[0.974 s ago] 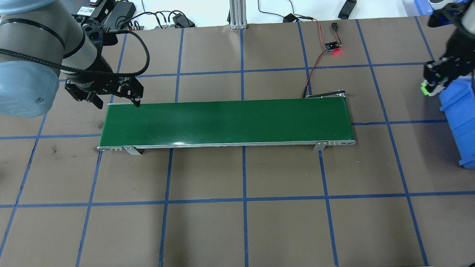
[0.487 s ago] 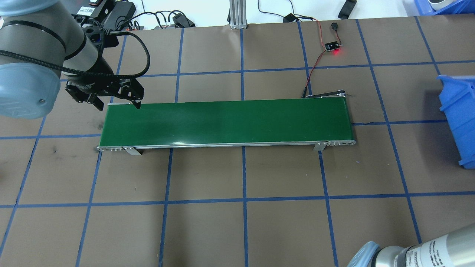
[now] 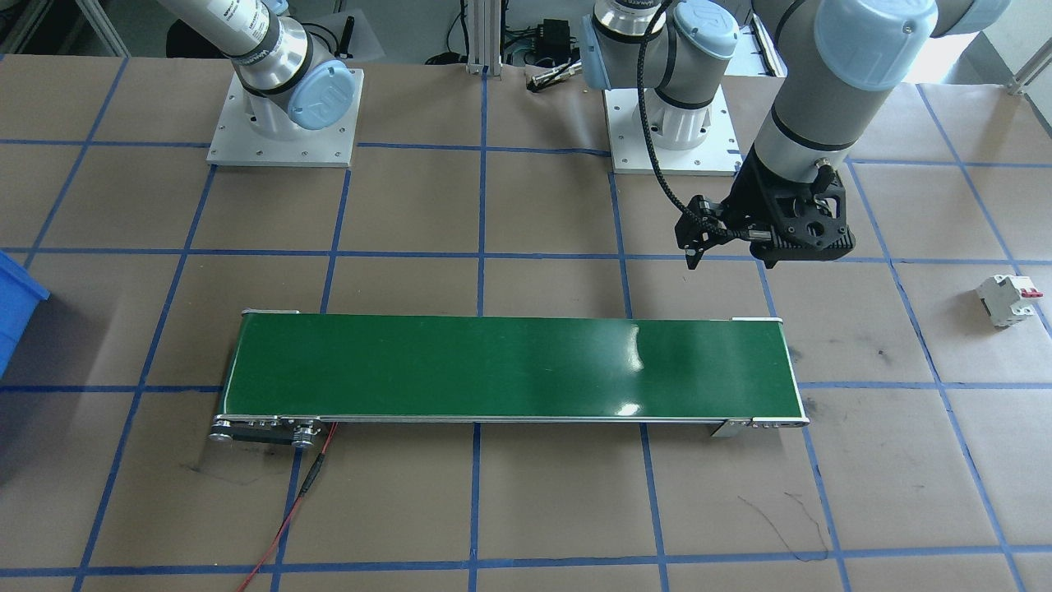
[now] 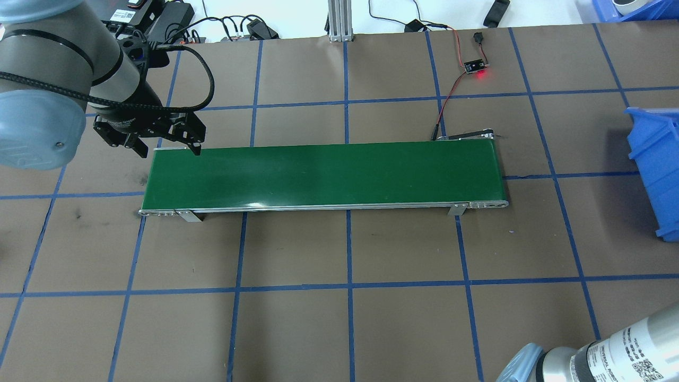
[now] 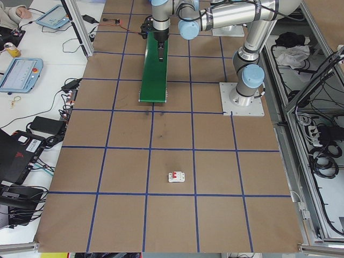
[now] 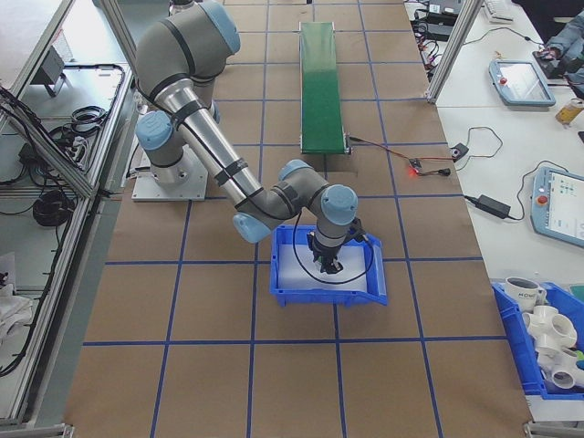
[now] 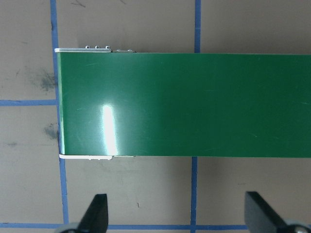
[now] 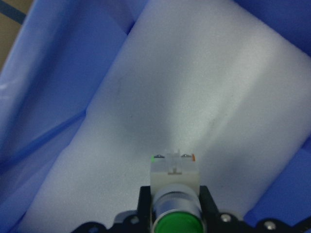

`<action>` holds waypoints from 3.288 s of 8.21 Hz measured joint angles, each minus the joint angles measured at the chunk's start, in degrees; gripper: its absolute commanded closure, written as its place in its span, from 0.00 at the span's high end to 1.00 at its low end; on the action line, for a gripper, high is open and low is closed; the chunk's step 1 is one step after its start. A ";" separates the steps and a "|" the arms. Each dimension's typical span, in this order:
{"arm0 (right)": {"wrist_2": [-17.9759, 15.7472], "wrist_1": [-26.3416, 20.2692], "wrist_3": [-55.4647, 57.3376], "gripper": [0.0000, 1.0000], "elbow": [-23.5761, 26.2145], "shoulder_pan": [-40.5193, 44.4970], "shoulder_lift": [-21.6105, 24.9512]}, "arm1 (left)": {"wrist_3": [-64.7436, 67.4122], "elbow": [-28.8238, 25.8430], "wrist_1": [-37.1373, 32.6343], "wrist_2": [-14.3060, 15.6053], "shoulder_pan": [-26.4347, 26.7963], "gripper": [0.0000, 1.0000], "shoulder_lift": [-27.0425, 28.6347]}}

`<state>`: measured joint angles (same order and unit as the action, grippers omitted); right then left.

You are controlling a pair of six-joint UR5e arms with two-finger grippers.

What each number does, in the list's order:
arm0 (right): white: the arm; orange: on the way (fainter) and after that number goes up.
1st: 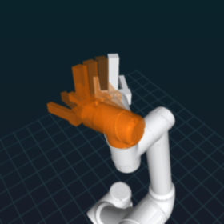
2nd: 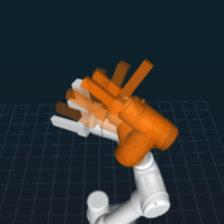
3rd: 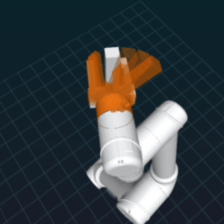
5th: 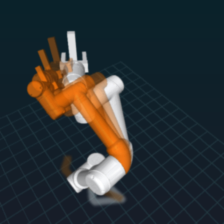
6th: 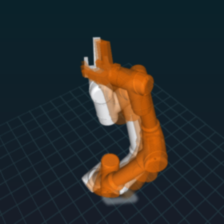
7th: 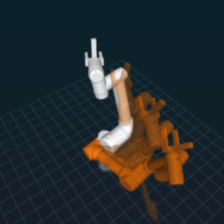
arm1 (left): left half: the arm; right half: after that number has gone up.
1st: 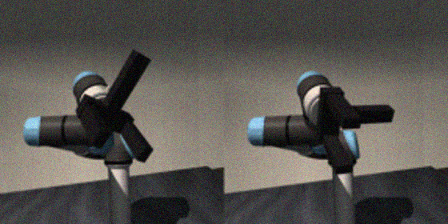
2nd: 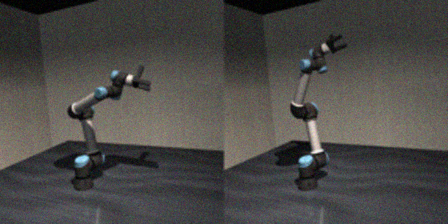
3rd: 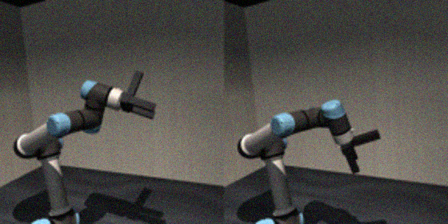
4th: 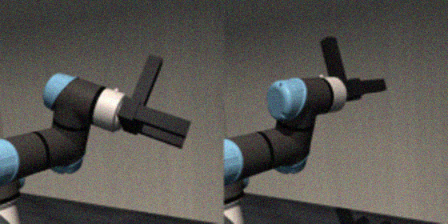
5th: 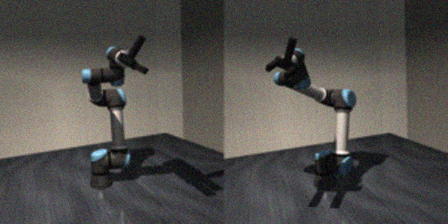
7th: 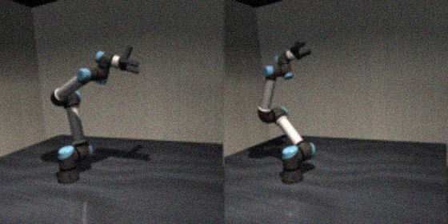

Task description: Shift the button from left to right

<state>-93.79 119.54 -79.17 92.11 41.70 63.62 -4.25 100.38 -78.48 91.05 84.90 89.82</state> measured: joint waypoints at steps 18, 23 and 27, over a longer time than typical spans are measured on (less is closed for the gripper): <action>0.16 -25.13 46.28 1.00 0.03 38.37 26.52 | -0.19 -0.30 0.07 0.00 0.00 1.00 -0.08; 0.49 -24.80 65.79 1.00 -0.17 51.06 27.04 | -0.22 -0.38 0.09 -0.06 0.00 1.00 -0.08; 0.92 -24.48 71.74 1.00 -0.02 51.79 26.67 | -0.14 -0.44 0.09 -0.08 0.00 1.00 -0.08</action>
<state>-92.86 95.06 -7.43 92.09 93.49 90.29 -4.39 99.94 -78.40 90.97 84.90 89.74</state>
